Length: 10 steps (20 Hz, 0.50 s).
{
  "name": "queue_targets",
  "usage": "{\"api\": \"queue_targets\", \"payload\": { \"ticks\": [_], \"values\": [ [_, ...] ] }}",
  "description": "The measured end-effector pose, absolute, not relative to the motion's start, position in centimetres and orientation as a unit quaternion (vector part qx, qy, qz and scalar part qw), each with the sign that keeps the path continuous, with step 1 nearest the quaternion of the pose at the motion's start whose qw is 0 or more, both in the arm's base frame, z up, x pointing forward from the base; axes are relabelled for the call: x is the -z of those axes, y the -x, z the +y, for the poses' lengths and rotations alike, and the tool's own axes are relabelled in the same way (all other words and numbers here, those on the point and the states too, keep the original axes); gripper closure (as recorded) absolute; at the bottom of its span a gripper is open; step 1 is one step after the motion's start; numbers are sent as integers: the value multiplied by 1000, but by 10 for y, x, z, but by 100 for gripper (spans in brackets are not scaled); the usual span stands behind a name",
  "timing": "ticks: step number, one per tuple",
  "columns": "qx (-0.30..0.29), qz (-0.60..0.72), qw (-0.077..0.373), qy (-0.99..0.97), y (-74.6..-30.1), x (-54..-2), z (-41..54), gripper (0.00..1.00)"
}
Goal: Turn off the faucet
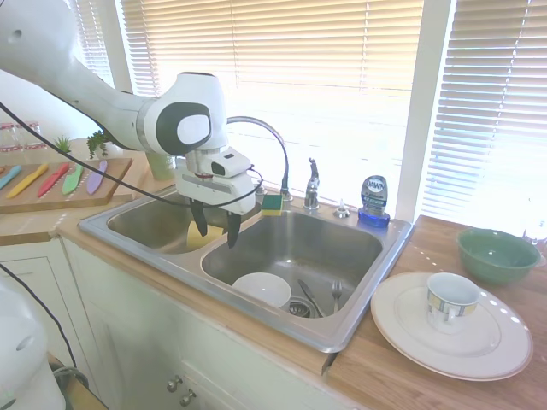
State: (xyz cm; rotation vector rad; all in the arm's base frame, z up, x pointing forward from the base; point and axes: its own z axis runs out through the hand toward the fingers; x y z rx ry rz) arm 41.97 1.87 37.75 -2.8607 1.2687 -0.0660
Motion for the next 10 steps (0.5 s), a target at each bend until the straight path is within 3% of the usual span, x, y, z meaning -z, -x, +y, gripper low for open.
{"api": "queue_targets", "payload": {
  "ticks": [2, 3, 10],
  "values": [
    [21, 405, 6, 914, -420, -377, 19, 0],
    [22, 406, 6, 914, -420, -378, 19, 100],
    [33, 410, 13, 911, -424, -381, 15, 100]
  ]
}}
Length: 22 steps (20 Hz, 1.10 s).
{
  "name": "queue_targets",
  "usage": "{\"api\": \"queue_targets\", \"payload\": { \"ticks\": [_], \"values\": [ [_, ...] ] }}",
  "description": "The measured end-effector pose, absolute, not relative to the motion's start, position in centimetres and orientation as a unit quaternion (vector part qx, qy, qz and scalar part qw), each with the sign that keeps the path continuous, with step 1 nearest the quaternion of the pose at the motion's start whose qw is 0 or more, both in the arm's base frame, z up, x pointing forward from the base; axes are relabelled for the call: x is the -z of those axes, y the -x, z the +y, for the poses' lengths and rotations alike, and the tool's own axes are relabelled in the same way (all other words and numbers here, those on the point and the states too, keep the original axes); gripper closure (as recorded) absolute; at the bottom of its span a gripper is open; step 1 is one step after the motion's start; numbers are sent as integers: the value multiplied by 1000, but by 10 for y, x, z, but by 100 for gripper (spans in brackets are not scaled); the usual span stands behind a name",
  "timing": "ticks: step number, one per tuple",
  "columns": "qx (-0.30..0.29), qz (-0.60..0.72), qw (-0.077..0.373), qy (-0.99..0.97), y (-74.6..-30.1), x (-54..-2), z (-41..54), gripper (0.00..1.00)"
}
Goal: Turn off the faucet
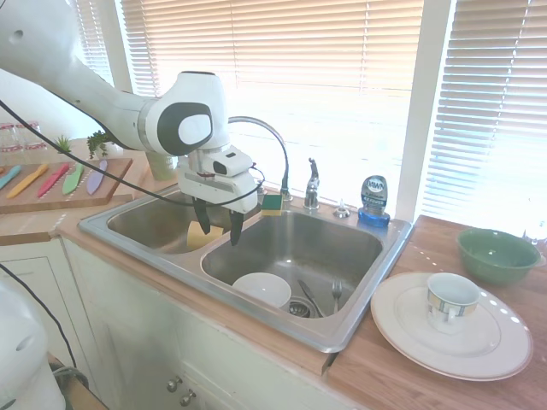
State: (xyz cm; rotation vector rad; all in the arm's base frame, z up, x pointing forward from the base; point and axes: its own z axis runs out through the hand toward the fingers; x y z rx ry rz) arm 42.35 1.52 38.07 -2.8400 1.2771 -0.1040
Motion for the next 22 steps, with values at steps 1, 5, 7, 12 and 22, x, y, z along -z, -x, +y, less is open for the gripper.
{"api": "queue_targets", "payload": {
  "ticks": [1, 5, 7, 12, 22],
  "values": [
    [34, 411, 14, 911, -424, -381, 15, 100],
    [36, 413, 15, 910, -425, -381, 12, 100],
    [37, 414, 16, 909, -426, -380, 10, 100],
    [38, 417, 16, 908, -430, -376, 6, 100],
    [81, 438, 47, 894, -454, -385, -4, 100]
  ]
}}
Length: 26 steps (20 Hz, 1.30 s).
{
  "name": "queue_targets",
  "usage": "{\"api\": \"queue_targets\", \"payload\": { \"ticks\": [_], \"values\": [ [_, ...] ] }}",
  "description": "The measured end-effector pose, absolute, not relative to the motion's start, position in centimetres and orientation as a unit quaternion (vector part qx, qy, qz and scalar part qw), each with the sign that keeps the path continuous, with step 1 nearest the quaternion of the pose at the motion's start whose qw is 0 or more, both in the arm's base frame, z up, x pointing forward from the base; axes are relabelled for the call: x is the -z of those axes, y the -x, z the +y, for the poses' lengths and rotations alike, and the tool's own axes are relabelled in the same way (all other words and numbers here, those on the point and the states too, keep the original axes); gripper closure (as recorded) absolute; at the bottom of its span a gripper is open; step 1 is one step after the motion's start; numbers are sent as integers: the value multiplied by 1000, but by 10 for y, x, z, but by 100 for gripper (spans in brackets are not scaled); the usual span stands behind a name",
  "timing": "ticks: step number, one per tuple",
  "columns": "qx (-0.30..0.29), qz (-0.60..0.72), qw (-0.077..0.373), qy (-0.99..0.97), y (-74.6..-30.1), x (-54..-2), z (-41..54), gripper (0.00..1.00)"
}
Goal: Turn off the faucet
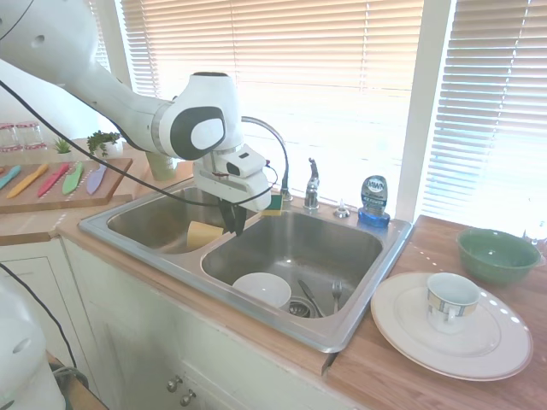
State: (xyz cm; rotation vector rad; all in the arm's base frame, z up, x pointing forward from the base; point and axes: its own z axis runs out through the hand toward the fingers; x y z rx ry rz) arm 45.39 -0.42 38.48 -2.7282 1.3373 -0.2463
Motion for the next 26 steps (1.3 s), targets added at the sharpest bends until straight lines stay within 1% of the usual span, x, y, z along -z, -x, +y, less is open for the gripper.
{"api": "queue_targets", "payload": {
  "ticks": [6, 9, 14, 19, 22, 26],
  "values": [
    [194, 472, 99, 854, -517, -403, -13, 100],
    [224, 477, 119, 842, -545, -419, -13, 100],
    [234, 492, 147, 825, -596, -442, -15, 100],
    [244, 489, 152, 823, -643, -466, -11, 100],
    [247, 495, 148, 820, -668, -467, -17, 100],
    [230, 506, 150, 818, -696, -461, -26, 100]
  ]
}}
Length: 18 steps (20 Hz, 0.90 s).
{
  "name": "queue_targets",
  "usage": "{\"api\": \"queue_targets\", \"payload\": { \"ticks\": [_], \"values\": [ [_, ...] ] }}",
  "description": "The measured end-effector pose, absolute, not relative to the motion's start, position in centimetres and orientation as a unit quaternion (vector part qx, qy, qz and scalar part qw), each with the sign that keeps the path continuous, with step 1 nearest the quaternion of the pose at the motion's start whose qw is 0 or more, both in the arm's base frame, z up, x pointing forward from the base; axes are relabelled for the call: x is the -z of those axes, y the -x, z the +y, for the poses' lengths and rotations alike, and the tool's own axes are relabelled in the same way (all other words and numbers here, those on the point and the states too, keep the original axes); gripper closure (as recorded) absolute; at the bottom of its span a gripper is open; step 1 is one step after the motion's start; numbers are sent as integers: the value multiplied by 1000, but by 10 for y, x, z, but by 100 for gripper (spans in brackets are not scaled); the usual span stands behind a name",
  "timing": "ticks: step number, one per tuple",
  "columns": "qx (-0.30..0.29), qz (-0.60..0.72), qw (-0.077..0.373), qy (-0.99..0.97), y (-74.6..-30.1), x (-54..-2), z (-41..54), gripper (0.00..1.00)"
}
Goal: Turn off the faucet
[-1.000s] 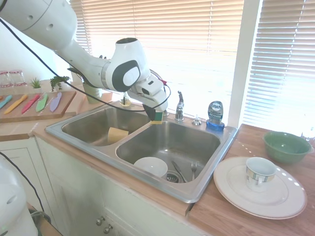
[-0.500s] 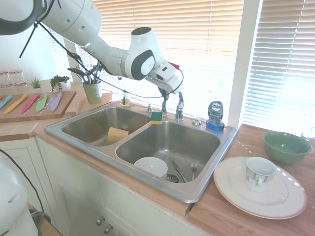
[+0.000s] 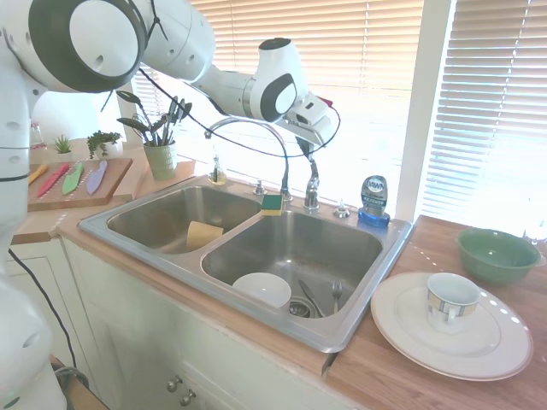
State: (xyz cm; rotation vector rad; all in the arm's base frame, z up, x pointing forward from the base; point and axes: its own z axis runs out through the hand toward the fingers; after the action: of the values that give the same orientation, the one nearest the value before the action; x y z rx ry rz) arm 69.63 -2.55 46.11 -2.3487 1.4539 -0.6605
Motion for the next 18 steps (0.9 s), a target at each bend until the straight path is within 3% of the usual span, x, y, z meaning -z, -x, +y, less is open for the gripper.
{"api": "queue_targets", "payload": {
  "ticks": [12, 18],
  "values": [
    [205, 507, 141, 825, -708, -435, -27, 100],
    [80, 508, 76, 854, -697, -392, -21, 100]
  ]
}}
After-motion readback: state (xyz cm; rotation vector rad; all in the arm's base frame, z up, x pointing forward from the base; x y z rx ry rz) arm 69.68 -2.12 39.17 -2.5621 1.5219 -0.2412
